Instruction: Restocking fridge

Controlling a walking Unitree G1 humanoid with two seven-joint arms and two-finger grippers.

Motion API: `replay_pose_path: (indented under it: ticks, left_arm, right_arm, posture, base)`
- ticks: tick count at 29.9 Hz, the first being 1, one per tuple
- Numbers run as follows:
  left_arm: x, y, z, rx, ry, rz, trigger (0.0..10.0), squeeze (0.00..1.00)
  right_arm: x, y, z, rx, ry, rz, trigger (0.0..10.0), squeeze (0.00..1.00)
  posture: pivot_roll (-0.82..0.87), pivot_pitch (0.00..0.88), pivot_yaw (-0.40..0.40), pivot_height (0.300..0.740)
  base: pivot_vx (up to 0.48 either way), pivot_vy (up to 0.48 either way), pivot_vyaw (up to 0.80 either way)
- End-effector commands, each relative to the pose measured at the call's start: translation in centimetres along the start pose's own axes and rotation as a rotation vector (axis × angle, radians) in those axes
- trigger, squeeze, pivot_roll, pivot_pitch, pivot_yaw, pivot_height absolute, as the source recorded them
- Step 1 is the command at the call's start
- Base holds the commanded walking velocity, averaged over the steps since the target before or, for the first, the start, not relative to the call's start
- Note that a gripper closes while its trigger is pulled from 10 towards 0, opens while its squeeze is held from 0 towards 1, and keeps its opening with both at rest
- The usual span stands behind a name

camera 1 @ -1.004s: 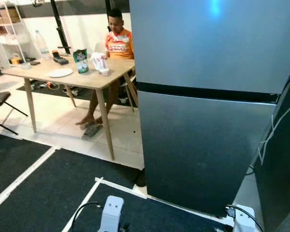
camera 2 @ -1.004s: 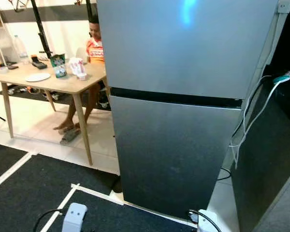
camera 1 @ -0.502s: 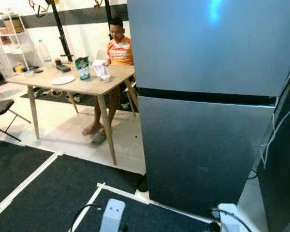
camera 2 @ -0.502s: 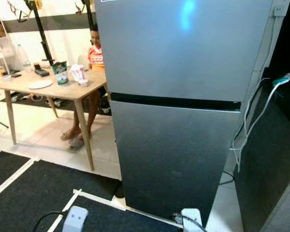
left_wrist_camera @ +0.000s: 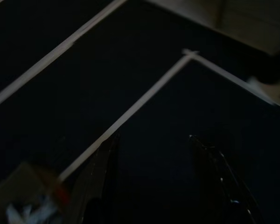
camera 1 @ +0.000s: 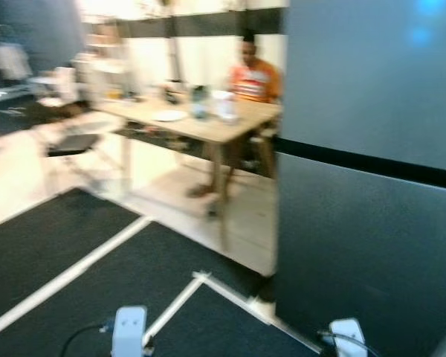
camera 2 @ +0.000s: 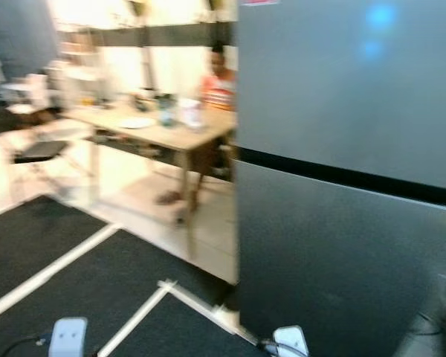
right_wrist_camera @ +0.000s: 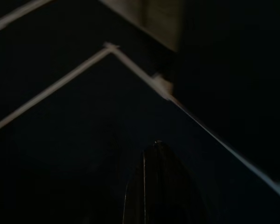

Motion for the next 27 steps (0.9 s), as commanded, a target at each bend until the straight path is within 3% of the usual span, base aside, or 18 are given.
replay_pose_path:
  ticks: [1, 6, 10, 21, 27]
  left_arm:
    - [0.2, -0.6, 0.5, 0.002, -0.017, -0.027, 10.0, 0.00]
    - [0.2, -1.6, 0.4, 0.026, 0.002, -0.096, 10.0, 0.00]
    - [0.3, -1.5, 0.6, 0.054, -0.008, -0.083, 10.0, 0.00]
    - [0.7, -1.5, 1.5, 0.034, -0.031, -0.076, 10.0, 0.00]
    - [0.9, -2.4, 1.9, 0.028, -0.034, -0.113, 10.0, 0.00]
  right_arm:
    - [-0.1, 0.2, -0.4, 0.014, -0.004, 0.005, 10.0, 0.00]
    - [-0.3, -0.1, -0.6, 0.020, -0.004, -0.002, 10.0, 0.00]
    - [-0.3, -0.2, -0.4, 0.028, -0.012, -0.004, 10.0, 0.00]
    - [-0.2, -0.3, 0.0, 0.033, -0.030, -0.001, 10.0, 0.00]
    - [0.0, -0.3, 0.9, 0.046, -0.059, 0.000, 10.0, 0.00]
  posture:
    - [-0.03, 0.006, 0.041, 0.740]
    - [-0.03, 0.003, 0.054, 0.740]
    - [-0.04, 0.003, 0.058, 0.740]
    - [-0.04, 0.000, 0.066, 0.740]
    - [-0.05, 0.014, 0.067, 0.740]
  base:
    - [0.000, 0.000, 0.80]
    - [0.000, 0.000, 0.80]
    - [0.000, 0.000, 0.80]
    - [0.000, 0.000, 0.80]
    - [0.000, 0.000, 0.80]
Point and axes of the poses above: a point about 5 cm out from each wrist's last joint towards the gripper, its own x axis pointing out of the wrist towards the gripper, its own z axis along the axis of the wrist's last joint, y = z × x, the point moved 2 cm from there along x, pointing out of the wrist towards the gripper, and after that the axes turned 2 degrees about x, right-handed, at the moved point
